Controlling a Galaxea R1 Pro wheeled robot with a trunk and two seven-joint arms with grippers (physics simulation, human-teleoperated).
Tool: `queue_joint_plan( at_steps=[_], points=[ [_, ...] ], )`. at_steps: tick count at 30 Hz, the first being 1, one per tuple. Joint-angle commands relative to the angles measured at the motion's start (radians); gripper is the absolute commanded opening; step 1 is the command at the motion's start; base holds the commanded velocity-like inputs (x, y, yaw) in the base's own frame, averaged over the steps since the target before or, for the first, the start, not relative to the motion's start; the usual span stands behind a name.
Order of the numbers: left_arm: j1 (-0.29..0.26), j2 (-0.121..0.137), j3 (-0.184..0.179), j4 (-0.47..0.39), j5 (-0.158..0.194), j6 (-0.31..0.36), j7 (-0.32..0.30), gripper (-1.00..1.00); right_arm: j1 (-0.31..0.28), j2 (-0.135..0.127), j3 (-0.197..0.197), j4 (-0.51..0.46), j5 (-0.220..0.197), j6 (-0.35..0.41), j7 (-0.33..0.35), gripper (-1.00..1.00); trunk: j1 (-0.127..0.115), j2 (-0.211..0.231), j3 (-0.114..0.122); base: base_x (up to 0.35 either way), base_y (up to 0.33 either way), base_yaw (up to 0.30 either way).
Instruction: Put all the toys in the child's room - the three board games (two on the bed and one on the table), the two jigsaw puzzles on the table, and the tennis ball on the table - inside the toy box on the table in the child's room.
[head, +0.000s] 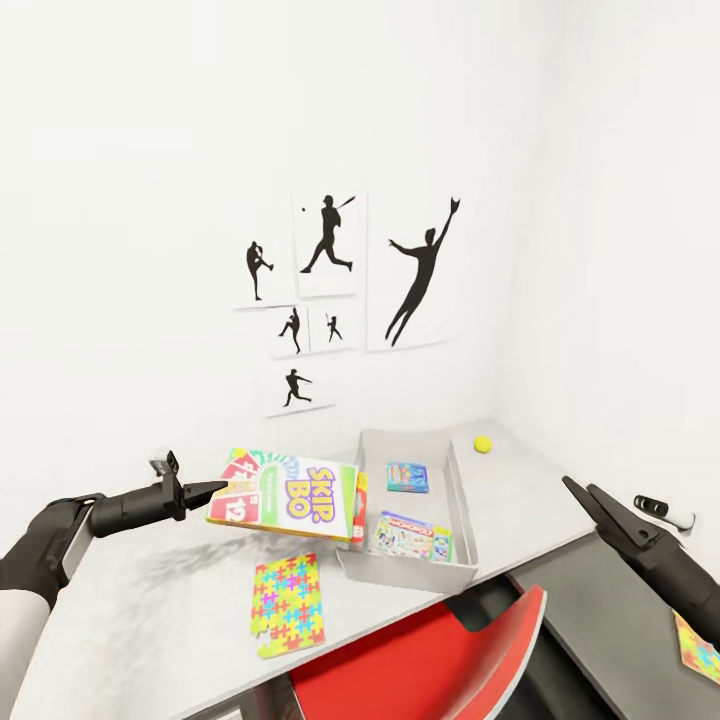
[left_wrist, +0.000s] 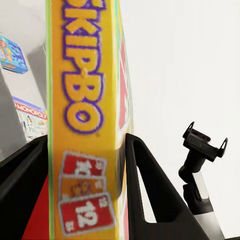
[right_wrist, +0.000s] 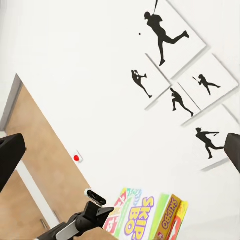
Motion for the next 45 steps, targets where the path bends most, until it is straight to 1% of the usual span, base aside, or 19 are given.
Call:
queue_joint_plan(
  at_steps=[1, 8, 15, 29, 31, 32, 34, 35, 37, 38, 39, 40, 41, 42, 43, 45],
  points=[
    [-0.001, -0.001, 0.000, 0.000, 0.000, 0.011, -0.004, -1.00, -0.001, 0.000, 0.000, 0.000, -0.005, 0.008, 0.000, 1.00, 0.001, -0.002, -0.001, 0.137, -0.166, 0.217],
    [-0.001, -0.001, 0.000, 0.000, 0.000, 0.007, -0.003, -1.00, -0.001, 0.000, 0.000, 0.005, -0.005, 0.008, 0.001, 1.00, 0.001, -0.002, 0.003, 0.143, -0.205, 0.164],
    [-0.001, -0.001, 0.000, 0.000, 0.000, 0.006, -0.003, -1.00, -0.001, -0.001, -0.001, 0.009, -0.007, 0.009, 0.000, 1.00, 0.001, -0.002, 0.003, 0.096, -0.032, 0.007],
    [-0.001, -0.005, 0.002, 0.000, -0.001, 0.005, 0.000, -1.00, -0.001, 0.003, 0.000, 0.016, -0.008, 0.003, -0.002, 1.00, 0.001, -0.002, 0.003, 0.005, -0.002, 0.000],
    [-0.001, -0.024, 0.002, 0.000, -0.002, 0.007, 0.004, -1.00, -0.001, 0.002, -0.001, 0.018, -0.008, 0.003, -0.002, 1.00, 0.001, -0.002, 0.003, 0.000, 0.000, 0.000],
    [-0.003, -0.040, 0.002, -0.001, -0.003, 0.009, 0.007, -1.00, -0.001, 0.002, -0.002, 0.023, -0.008, 0.003, 0.000, 1.00, 0.001, -0.002, 0.003, 0.000, 0.000, 0.000],
    [-0.007, -0.085, 0.001, -0.029, -0.004, 0.016, 0.012, -1.00, -0.001, 0.001, -0.011, 0.033, -0.008, 0.003, 0.002, 1.00, 0.001, -0.002, 0.003, 0.000, 0.000, 0.000],
    [-0.008, -0.097, -0.001, -0.044, -0.005, 0.018, 0.013, -1.00, -0.001, 0.001, -0.014, 0.036, -0.008, 0.003, 0.002, 1.00, 0.001, -0.002, 0.003, 0.000, 0.000, 0.000],
    [-0.009, -0.148, -0.005, -0.126, -0.011, 0.036, 0.027, -1.00, -0.001, 0.001, -0.032, 0.044, -0.008, 0.004, 0.003, 1.00, 0.001, -0.002, 0.003, 0.000, 0.000, 0.000],
    [-0.010, -0.182, -0.007, -0.190, -0.014, 0.062, 0.054, -1.00, -0.001, 0.001, -0.043, 0.048, -0.008, 0.005, 0.004, 1.00, 0.001, -0.002, 0.003, 0.000, 0.000, 0.000],
    [-0.011, -0.203, -0.008, -0.225, -0.016, 0.073, 0.079, -1.00, -0.001, 0.001, -0.048, 0.049, -0.008, 0.006, 0.004, 1.00, 0.001, -0.002, 0.003, 0.000, 0.000, 0.000],
    [-0.013, -0.234, -0.008, -0.257, -0.016, 0.083, 0.130, -1.00, -0.001, 0.001, -0.054, 0.050, -0.008, 0.007, 0.005, 1.00, 0.001, -0.002, 0.003, 0.000, 0.000, 0.000],
    [-0.016, -0.251, -0.007, -0.269, -0.016, 0.087, 0.161, -1.00, -0.001, 0.001, -0.056, 0.051, -0.008, 0.007, 0.005, 1.00, 0.001, -0.002, 0.003, 0.000, 0.000, 0.000],
    [-0.019, -0.258, -0.007, -0.274, -0.016, 0.089, 0.176, -1.00, -0.001, 0.001, -0.058, 0.051, -0.008, 0.007, 0.005, 1.00, 0.001, -0.002, 0.003, 0.000, 0.000, 0.000],
    [-0.028, -0.272, -0.005, -0.280, -0.015, 0.090, 0.208, -1.00, -0.001, 0.001, -0.060, 0.051, -0.008, 0.007, 0.005, 1.00, 0.001, -0.002, 0.003, 0.000, 0.000, 0.000],
    [-0.041, -0.310, -0.004, -0.286, -0.014, 0.090, 0.275, -1.00, -0.001, 0.001, -0.063, 0.053, -0.008, 0.007, 0.005, 1.00, 0.001, -0.002, 0.003, 0.000, 0.000, 0.000]
  ],
)
